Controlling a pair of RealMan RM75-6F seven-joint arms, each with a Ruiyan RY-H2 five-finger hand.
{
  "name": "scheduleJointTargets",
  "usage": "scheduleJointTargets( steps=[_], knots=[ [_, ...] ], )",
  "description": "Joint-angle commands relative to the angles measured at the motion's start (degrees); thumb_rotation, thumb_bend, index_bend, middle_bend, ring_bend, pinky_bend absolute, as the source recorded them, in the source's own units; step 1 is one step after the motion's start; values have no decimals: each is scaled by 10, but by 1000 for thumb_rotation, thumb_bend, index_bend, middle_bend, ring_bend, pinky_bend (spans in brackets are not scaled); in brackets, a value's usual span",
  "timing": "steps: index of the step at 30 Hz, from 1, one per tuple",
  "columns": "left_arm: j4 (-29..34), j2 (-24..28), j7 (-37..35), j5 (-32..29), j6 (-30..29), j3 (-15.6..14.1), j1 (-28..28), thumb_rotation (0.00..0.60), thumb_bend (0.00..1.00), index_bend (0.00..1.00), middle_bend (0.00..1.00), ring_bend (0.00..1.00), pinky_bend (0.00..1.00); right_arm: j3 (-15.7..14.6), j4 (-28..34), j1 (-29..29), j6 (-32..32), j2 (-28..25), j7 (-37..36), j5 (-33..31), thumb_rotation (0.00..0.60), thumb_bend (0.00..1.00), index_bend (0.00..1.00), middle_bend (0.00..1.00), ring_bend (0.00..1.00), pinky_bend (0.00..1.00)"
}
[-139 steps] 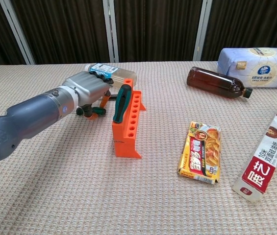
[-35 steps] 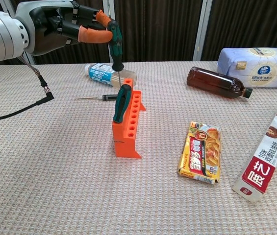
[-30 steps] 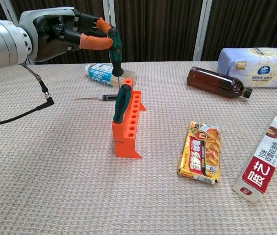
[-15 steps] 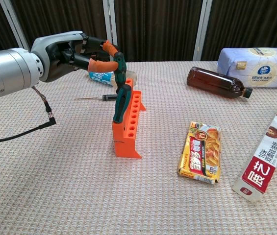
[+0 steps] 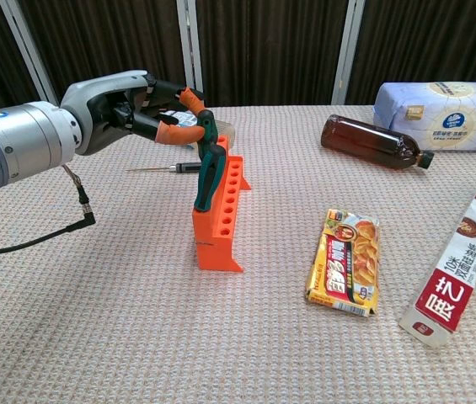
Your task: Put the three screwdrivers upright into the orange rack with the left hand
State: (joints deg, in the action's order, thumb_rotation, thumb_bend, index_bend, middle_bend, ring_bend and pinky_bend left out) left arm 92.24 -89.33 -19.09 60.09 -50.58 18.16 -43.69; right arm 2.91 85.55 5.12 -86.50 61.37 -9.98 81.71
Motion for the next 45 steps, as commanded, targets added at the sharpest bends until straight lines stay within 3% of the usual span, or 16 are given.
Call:
scheduleJointTargets(
  steps=[1, 8, 15, 19, 26, 31, 34, 39, 41, 45],
  knots=[
    [0, -1, 2, 3, -1, -2, 1, 600, 562, 572, 32, 0, 0, 0, 0, 0, 0, 0, 0, 0, 600, 0, 90, 0, 0, 0],
    [1, -1, 10, 4, -3, -5, 5, 600, 505, 479, 3, 0, 0, 0, -1, 0, 0, 0, -1, 0, 600, 0, 91, 0, 0, 0],
    [3, 0, 20, 11, -9, -6, 7, 600, 387, 173, 0, 0, 0, 0, -1, 1, -2, 0, -2, 1, 600, 0, 91, 0, 0, 0],
    [8, 5, 23, 18, -15, -7, 11, 600, 376, 78, 0, 0, 0, 0, 0, 1, -3, 0, -1, 2, 600, 0, 91, 0, 0, 0],
    [22, 32, 31, 49, -51, -3, 27, 600, 377, 81, 0, 0, 0, 0, 2, 2, -6, -1, -1, 3, 600, 0, 90, 0, 0, 0],
    [10, 61, 59, 35, -56, 5, 30, 600, 428, 208, 0, 0, 0, 0, 2, 2, -6, 0, -1, 5, 600, 0, 90, 0, 0, 0],
    [-18, 75, 115, 6, -39, 2, 17, 600, 486, 282, 0, 0, 0, -1, 3, 1, -6, 0, -1, 8, 600, 0, 90, 0, 0, 0],
    [-65, 73, 234, -44, -18, -16, -15, 600, 520, 305, 0, 0, 0, -2, 6, -1, -6, 0, 1, 11, 600, 0, 91, 0, 0, 0],
    [-108, 53, 320, -75, -18, -28, -41, 600, 522, 304, 0, 0, 0, -2, 10, -1, -8, -2, 5, 14, 600, 0, 90, 0, 0, 0],
    [-147, 21, 389, -120, -21, -29, -67, 600, 517, 314, 0, 0, 0, -3, 15, 0, -9, -3, 11, 15, 600, 0, 91, 0, 0, 0]
  ],
)
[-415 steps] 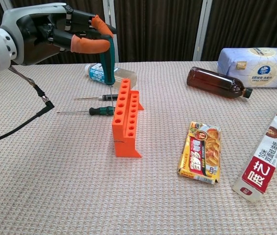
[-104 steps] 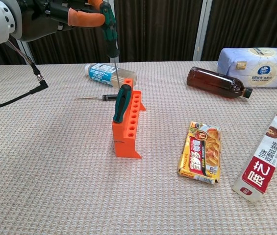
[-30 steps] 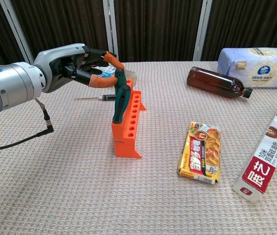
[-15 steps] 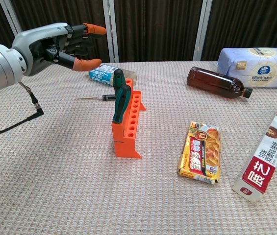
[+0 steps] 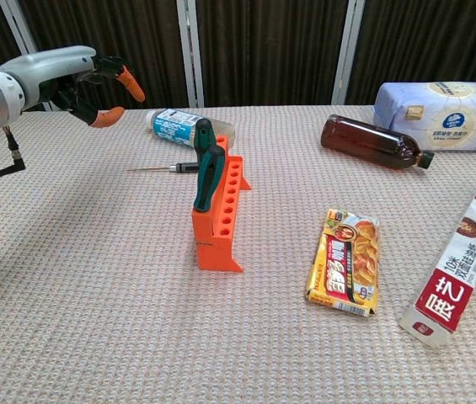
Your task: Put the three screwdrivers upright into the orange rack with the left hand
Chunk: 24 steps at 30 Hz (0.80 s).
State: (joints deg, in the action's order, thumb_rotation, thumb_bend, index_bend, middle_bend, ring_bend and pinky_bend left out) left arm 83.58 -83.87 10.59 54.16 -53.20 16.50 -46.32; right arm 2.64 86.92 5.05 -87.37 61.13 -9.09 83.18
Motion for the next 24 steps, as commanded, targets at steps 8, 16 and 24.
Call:
scheduleJointTargets(
  steps=[8, 16, 24],
  knots=[
    [-149, -107, 228, -158, 19, -13, -104, 600, 357, 327, 0, 0, 0, -1, 16, 2, -6, -5, 16, 1, 600, 0, 91, 0, 0, 0],
    [-215, -168, 293, -198, 27, -12, -147, 600, 355, 321, 0, 0, 0, 0, 24, 6, -9, -11, 23, -7, 600, 0, 91, 0, 0, 0],
    [-277, -209, 327, -215, 47, -11, -173, 600, 357, 299, 0, 0, 0, 1, 32, 8, -10, -17, 27, -11, 600, 0, 91, 0, 0, 0]
  ],
)
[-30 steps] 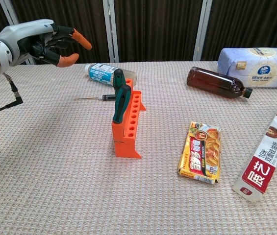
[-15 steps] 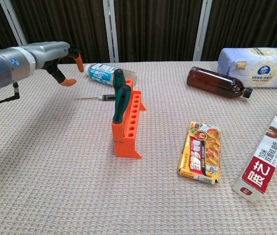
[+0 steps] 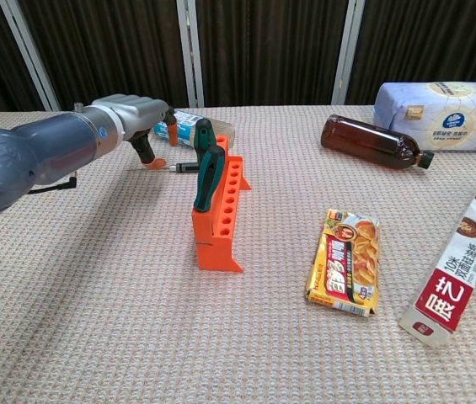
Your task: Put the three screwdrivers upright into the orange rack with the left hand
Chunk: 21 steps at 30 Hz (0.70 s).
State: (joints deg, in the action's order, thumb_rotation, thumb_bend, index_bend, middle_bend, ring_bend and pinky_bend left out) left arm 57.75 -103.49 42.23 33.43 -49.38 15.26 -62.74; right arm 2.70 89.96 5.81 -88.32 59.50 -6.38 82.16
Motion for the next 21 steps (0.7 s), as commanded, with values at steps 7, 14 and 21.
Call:
scheduleJointTargets(
  steps=[7, 14, 21],
  knots=[
    [-62, -32, 38, -79, 66, 24, -33, 600, 457, 236, 0, 0, 0, 0, 12, 5, -6, -8, 5, -2, 600, 0, 91, 0, 0, 0],
    [-68, -29, 61, -130, 90, 27, -46, 600, 688, 205, 0, 0, 0, 0, 18, 7, -8, -11, 9, -4, 600, 0, 91, 0, 0, 0],
    [-83, -34, 55, -146, 100, 25, -53, 600, 686, 165, 0, 0, 0, -2, 23, 9, -8, -13, 10, -4, 600, 0, 94, 0, 0, 0]
  ],
)
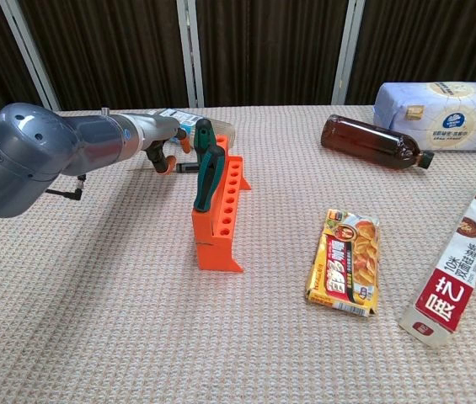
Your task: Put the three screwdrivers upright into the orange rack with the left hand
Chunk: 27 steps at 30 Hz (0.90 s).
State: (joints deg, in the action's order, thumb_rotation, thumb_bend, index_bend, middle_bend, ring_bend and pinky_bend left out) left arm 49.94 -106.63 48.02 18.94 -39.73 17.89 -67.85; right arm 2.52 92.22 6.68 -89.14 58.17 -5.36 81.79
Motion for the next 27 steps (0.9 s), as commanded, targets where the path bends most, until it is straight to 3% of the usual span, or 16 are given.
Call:
scheduleJointTargets(
  steps=[1, 16, 21, 27],
  knots=[
    [-7, -4, -4, -3, 5, -2, -2, 600, 685, 165, 0, 0, 0, 0, 0, 1, 0, 0, -1, -1, 600, 0, 95, 0, 0, 0],
    [-33, -28, -6, -11, 24, -14, -14, 600, 668, 176, 0, 0, 0, -1, -2, 5, -3, -2, -8, -2, 600, 0, 100, 3, 0, 0],
    [-24, -22, -14, -3, 17, -15, -11, 600, 667, 329, 0, 0, 0, 0, -4, 5, -4, -1, -11, -1, 600, 0, 100, 3, 0, 0],
    [15, 0, -35, 23, -5, -18, 5, 600, 666, 423, 0, 0, 0, 0, -10, 5, -4, 1, -17, 0, 600, 0, 101, 3, 0, 0]
  ],
)
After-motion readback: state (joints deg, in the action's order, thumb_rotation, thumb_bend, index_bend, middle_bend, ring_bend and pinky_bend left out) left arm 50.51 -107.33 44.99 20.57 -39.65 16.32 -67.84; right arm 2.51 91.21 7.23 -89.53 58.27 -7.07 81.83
